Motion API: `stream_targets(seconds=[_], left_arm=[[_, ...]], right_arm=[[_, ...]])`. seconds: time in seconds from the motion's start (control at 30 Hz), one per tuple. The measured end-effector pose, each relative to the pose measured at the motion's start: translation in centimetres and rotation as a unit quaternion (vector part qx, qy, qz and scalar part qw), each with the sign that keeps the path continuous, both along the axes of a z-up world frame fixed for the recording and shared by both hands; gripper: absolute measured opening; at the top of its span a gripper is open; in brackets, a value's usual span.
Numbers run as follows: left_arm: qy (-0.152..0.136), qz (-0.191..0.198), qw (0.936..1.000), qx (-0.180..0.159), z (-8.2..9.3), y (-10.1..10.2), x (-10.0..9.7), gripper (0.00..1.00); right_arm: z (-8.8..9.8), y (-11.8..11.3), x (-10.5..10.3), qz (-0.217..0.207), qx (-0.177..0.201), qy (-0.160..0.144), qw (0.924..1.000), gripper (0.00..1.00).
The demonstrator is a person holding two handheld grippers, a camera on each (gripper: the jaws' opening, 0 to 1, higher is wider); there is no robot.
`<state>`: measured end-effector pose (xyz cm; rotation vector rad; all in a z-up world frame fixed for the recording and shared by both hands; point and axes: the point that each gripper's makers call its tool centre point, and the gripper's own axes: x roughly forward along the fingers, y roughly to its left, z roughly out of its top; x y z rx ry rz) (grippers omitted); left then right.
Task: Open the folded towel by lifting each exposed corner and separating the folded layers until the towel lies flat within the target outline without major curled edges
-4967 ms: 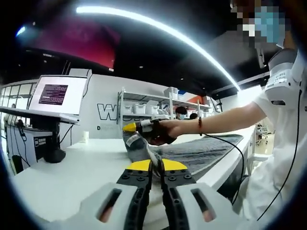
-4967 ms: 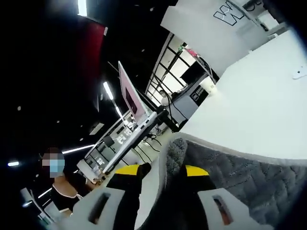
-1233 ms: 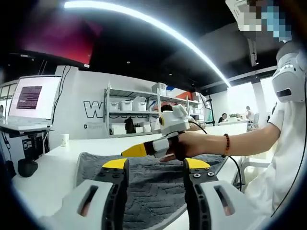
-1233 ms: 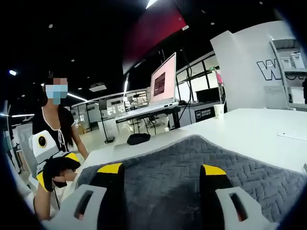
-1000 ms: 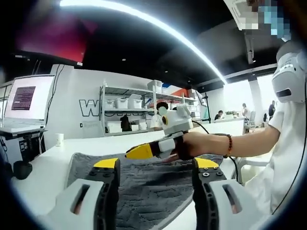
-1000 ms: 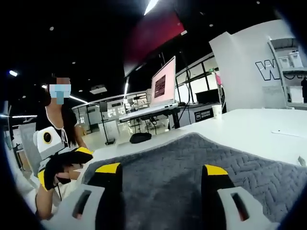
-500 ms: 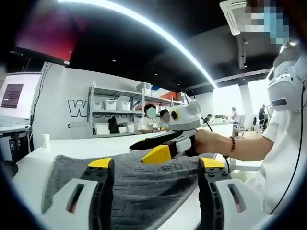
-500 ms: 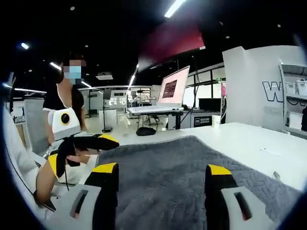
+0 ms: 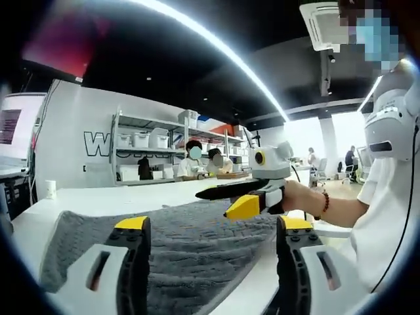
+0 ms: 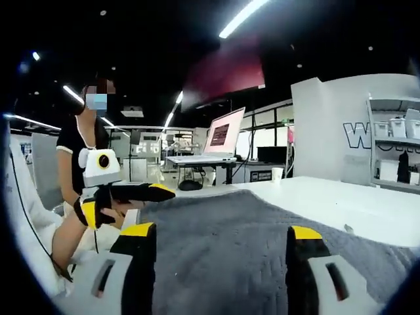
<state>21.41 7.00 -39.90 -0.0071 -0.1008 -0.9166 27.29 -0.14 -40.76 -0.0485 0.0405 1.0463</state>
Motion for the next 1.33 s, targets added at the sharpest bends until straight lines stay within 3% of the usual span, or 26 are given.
stream_targets(seconds=[0.3, 0.4, 0.6, 0.87, 1.1, 1.33], left_arm=[[-0.005, -0.008, 1.0, -0.001, 0.6, -0.8, -0.4, 0.81], [-0.003, -0.011, 0.9999, -0.002, 0.6, -1.0, -0.4, 0.81], [-0.015, -0.022, 0.9996, -0.004, 1.5, -1.4, -1.1, 0.84], [0.004, -0.03, 0.9995, -0.008, 1.8, -2.0, -1.6, 0.86], [0.012, -0.024, 0.9996, 0.004, 1.6, -1.8, -1.6, 0.86], [0.014, -0.017, 0.9997, 0.009, 1.5, -1.5, -1.4, 0.85]], right_arm=[[1.0, -5.7, -1.5, -0.043, 0.032, -0.011, 0.9985, 0.83], [1.2, -7.2, -2.5, -0.041, 0.028, -0.017, 0.9986, 0.83], [1.9, -11.1, -3.0, -0.076, 0.026, -0.025, 0.9965, 0.87], [1.8, -14.0, -4.4, -0.093, 0.007, -0.031, 0.9952, 0.93], [2.2, -15.1, -4.9, -0.097, 0.009, -0.035, 0.9946, 0.99], [1.8, -15.3, -5.0, -0.099, 0.0, -0.033, 0.9946, 0.99]])
